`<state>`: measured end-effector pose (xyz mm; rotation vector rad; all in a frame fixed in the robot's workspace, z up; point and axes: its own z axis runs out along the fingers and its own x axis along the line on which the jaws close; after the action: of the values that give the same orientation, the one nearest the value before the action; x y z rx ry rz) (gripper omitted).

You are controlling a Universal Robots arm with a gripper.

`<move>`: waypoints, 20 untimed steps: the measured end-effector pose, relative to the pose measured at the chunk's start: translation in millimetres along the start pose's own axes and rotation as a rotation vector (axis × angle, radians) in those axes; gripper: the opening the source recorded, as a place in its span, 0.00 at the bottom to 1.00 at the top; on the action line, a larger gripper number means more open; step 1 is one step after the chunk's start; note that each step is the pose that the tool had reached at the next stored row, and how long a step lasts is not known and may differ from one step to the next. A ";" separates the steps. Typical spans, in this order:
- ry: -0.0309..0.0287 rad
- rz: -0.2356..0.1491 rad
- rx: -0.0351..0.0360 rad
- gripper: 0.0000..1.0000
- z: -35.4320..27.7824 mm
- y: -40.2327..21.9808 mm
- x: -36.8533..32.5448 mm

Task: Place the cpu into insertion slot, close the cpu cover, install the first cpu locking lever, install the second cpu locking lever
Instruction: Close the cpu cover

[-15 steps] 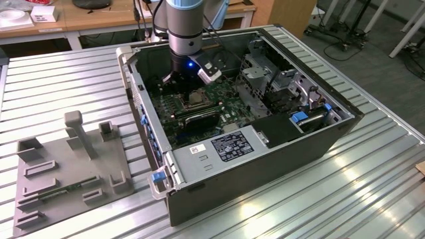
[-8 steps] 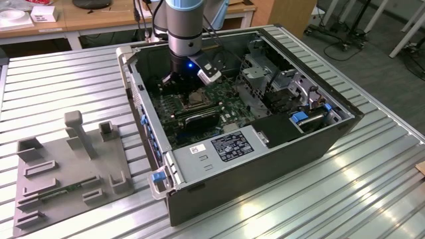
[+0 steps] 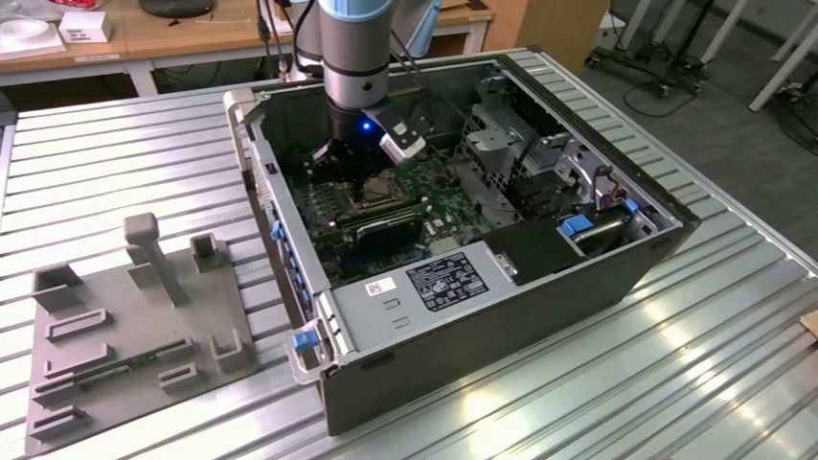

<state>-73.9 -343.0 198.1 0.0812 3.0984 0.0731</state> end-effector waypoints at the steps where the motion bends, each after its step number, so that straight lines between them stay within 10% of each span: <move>1: 0.0001 0.000 0.0001 0.11 0.4 0.0 0.0; 20: -0.0004 0.000 -0.0007 0.11 1.3 0.1 0.0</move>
<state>-73.8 -342.9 196.9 0.0811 3.0980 0.0742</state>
